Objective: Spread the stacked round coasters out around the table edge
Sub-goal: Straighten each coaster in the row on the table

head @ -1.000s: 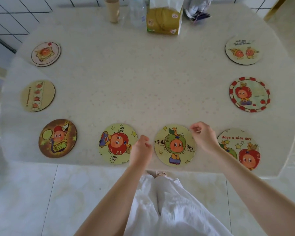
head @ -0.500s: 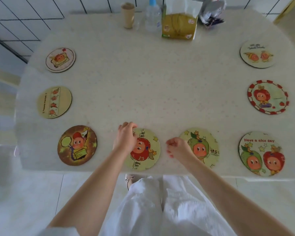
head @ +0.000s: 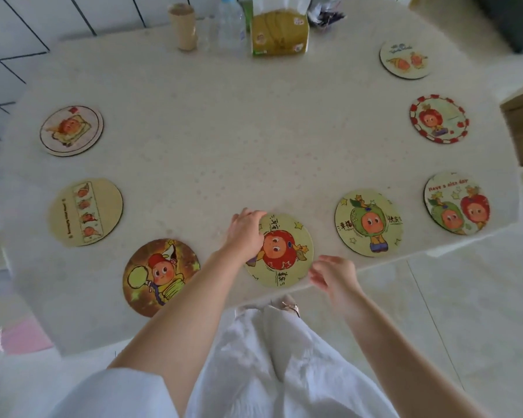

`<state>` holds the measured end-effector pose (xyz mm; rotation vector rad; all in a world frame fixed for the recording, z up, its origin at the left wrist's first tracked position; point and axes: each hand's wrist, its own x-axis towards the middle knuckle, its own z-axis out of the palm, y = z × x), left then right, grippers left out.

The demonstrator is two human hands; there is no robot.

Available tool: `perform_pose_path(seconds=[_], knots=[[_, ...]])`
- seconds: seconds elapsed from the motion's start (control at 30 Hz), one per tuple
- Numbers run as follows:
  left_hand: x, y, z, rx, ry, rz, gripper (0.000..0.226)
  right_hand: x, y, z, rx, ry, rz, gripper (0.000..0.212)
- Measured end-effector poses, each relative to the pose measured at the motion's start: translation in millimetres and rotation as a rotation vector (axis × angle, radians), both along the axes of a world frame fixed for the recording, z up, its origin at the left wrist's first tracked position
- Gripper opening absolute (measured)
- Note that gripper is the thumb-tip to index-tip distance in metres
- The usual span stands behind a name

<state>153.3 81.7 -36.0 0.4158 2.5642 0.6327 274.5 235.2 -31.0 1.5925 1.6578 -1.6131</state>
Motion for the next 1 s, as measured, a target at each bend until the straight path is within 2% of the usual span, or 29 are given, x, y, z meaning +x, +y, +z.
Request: perform_pose_path(seconds=[0.13,0.23,0.37,0.47,0.53,0.63,0.77,1.0], knots=[[-4,0,2,0.051,-0.029,0.047,0.047,2,-4,-5,-0.03,0.011,0.0,0.018],[-4,-1,4,0.115,-0.077,0.081,0.029,-1,-7,-4,0.027,0.043,0.046,0.013],[-4,-11,7,0.205,-0.096,0.199,0.015,-9,-8,-1,0.097,0.077,0.108,0.026],[-3,-23,9,0.29,-0.194,0.312,0.009,-25,-3,6,0.102,0.142,0.137,0.019],[4,-31,9,0.35,-0.264,0.413,0.013,-39,3,11,0.17,0.199,0.242,0.014],[25,-44,7,0.389,-0.378,0.579,0.016,-67,6,18,0.255,0.269,0.465,0.025],[55,-47,-2,0.421,-0.471,0.738,0.028,-96,-3,18,0.312,0.263,0.747,0.033],[72,-40,-10,0.361,-0.408,0.849,0.025,-106,-11,8,0.361,0.246,0.88,0.037]])
